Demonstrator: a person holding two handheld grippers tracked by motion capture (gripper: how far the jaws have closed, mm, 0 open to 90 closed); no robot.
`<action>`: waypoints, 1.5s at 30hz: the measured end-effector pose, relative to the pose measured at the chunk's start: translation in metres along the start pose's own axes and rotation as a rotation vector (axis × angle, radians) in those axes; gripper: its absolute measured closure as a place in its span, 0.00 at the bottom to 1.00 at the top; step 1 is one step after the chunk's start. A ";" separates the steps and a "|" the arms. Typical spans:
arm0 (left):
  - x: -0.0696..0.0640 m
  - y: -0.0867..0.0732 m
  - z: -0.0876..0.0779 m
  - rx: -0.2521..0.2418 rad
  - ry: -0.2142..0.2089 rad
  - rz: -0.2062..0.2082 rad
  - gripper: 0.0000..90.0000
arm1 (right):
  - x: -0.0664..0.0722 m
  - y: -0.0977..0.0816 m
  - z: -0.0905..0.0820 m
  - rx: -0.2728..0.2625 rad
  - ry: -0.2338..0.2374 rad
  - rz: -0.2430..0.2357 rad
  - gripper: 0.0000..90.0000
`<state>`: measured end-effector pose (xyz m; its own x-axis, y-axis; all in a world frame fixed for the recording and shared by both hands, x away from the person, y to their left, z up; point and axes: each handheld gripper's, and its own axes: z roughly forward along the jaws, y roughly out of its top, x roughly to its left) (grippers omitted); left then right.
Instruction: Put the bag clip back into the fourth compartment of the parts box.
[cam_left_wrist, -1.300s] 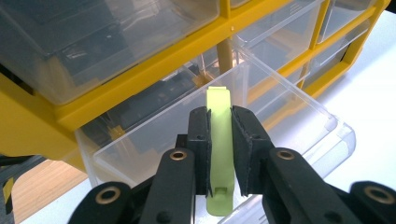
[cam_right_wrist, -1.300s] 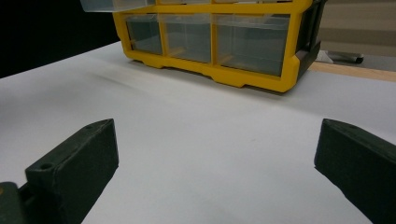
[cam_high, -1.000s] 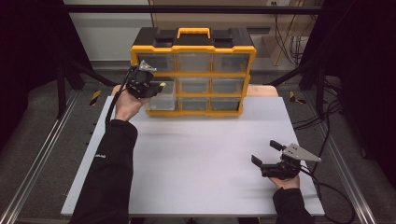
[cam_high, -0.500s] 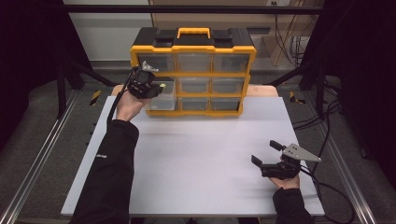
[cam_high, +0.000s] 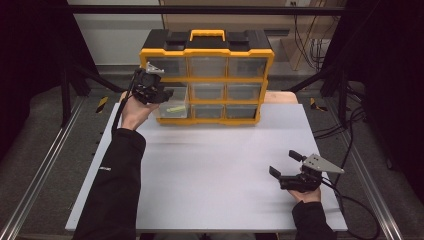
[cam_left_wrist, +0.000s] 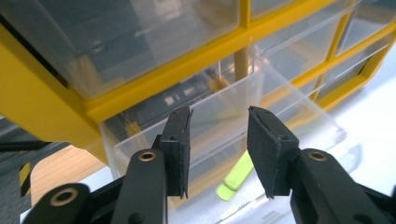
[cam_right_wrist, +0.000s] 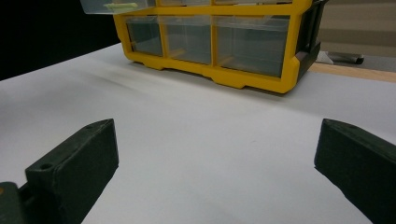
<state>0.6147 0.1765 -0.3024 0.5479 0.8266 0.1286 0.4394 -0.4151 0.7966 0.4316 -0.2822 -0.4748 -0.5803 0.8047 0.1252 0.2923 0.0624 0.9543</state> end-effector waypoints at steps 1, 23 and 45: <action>0.000 0.000 -0.003 -0.015 -0.002 -0.006 0.62 | 0.000 0.000 0.000 0.000 0.000 0.001 0.00; -0.007 -0.022 -0.041 -0.147 -0.035 -0.063 0.28 | 0.000 0.000 0.001 0.004 0.000 -0.004 0.00; -0.030 -0.052 -0.058 -0.227 -0.068 -0.062 0.06 | 0.000 -0.001 0.001 0.005 -0.002 -0.001 0.00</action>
<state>0.5340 0.1947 -0.3131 0.5752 0.8170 0.0413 0.3065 -0.2621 0.9151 0.4321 -0.2812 -0.4756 -0.5792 0.8057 0.1236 0.2959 0.0665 0.9529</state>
